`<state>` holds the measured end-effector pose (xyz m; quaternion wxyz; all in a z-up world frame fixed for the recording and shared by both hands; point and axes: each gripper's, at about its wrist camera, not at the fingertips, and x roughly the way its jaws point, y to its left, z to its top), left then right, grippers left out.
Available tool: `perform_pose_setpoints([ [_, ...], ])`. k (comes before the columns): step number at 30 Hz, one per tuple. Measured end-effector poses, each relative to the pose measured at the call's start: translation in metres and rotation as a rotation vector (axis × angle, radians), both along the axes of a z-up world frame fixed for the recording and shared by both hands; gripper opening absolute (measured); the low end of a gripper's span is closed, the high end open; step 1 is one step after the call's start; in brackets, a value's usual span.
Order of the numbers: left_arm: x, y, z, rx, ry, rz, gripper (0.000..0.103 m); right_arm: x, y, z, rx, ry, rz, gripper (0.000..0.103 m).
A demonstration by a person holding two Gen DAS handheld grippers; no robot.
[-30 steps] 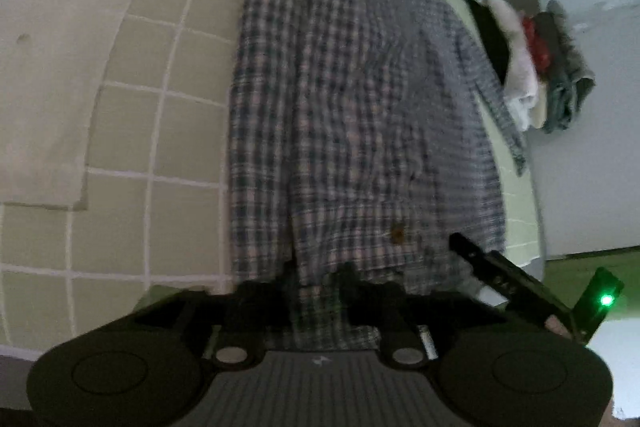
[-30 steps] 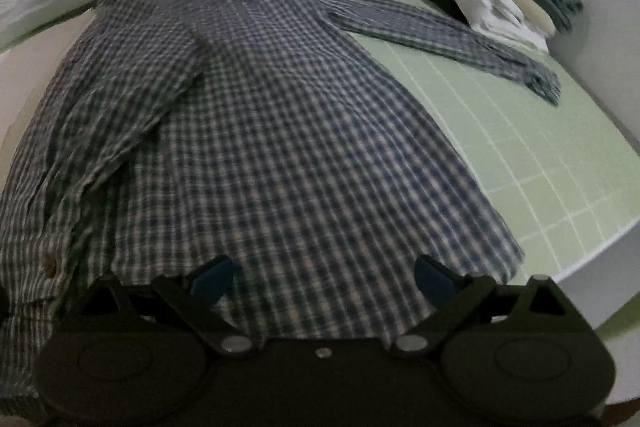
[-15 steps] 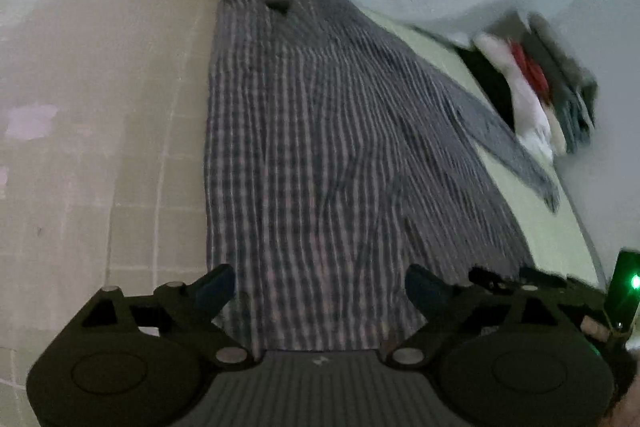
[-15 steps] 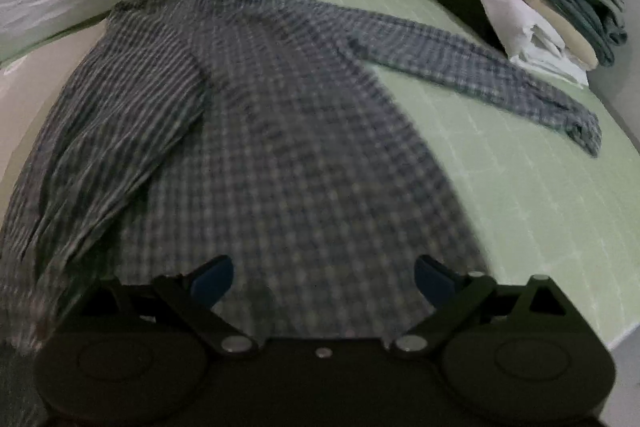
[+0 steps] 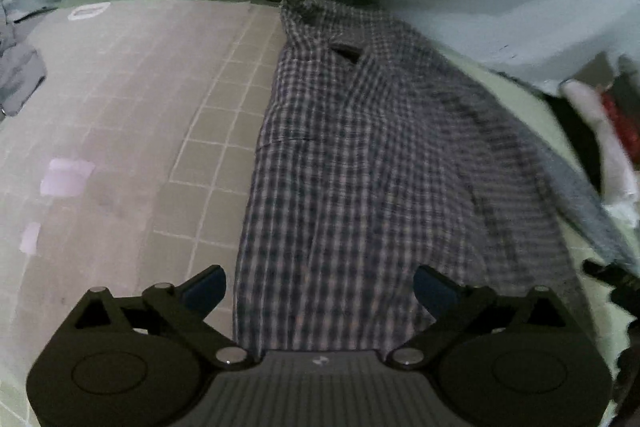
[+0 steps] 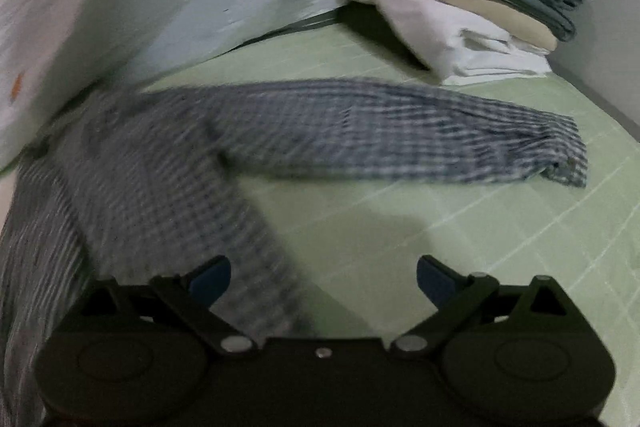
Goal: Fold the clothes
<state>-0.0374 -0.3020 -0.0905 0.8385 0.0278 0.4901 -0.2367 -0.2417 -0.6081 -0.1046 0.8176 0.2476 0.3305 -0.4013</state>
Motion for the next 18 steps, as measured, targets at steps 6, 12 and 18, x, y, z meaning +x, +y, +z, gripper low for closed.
perform_pose_setpoints([
  [6, 0.027, -0.028, -0.025, 0.102, 0.039, 0.005, 0.099, -0.005, -0.071, -0.006, -0.032, -0.003, -0.178, 0.101],
  [12, 0.040, -0.039, -0.043, 0.177, 0.100, 0.010, 0.103, -0.015, -0.121, -0.012, -0.087, 0.055, -0.240, 0.101],
  [18, 0.039, -0.044, -0.046, 0.211, 0.088, -0.018, 0.103, -0.026, -0.146, -0.030, -0.087, 0.104, -0.222, 0.102],
])
